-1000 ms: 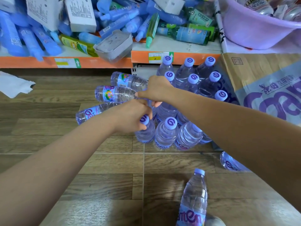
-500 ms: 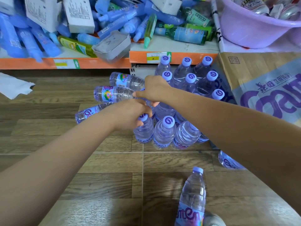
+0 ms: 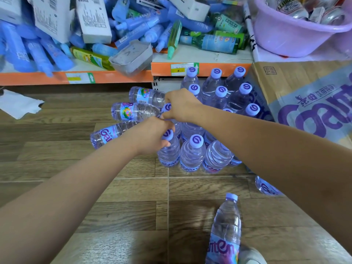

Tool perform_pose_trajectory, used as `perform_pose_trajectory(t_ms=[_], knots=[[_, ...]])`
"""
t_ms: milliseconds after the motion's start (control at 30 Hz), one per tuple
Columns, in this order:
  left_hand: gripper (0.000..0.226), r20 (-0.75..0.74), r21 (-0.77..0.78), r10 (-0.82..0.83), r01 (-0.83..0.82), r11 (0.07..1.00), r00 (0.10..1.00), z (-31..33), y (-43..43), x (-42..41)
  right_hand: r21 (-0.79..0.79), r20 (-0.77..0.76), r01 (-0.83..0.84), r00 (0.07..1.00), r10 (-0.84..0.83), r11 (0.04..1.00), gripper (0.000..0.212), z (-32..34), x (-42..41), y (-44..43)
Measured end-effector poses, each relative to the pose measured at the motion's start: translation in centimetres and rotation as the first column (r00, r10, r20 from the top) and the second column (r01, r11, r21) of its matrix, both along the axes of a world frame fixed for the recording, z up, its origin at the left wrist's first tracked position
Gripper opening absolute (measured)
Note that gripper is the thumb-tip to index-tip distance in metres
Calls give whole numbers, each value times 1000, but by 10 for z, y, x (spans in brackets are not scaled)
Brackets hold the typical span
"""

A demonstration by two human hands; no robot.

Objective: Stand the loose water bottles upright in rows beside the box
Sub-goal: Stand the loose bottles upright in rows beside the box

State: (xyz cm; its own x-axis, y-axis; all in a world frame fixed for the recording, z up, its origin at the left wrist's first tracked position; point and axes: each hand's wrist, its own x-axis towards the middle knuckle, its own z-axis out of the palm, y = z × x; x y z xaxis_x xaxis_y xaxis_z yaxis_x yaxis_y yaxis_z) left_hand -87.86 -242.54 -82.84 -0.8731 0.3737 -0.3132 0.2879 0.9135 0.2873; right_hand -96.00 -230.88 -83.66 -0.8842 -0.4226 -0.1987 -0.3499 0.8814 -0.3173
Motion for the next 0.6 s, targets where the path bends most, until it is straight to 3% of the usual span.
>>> perform_pose_trajectory(t_ms=[267, 367, 433, 500, 600], knots=[[36, -17, 36, 45, -44, 998, 999, -3, 2, 0, 15, 13, -12, 1000, 12, 1000, 51, 2, 4, 0], [48, 79, 54, 55, -59, 997, 995, 0, -4, -5, -7, 51, -17, 999, 17, 1000, 54, 12, 15, 9], [49, 178, 169, 112, -142, 975, 978, 2, -10, -7, -15, 68, -16, 998, 17, 1000, 41, 21, 27, 21], [41, 250, 315, 183, -259, 913, 951, 1, -16, -6, 48, 34, -9, 999, 7, 999, 27, 33, 39, 34], [48, 252, 321, 255, -329, 888, 934, -7, -19, -6, 205, 84, -65, 995, 49, 977, 30, 58, 49, 50]])
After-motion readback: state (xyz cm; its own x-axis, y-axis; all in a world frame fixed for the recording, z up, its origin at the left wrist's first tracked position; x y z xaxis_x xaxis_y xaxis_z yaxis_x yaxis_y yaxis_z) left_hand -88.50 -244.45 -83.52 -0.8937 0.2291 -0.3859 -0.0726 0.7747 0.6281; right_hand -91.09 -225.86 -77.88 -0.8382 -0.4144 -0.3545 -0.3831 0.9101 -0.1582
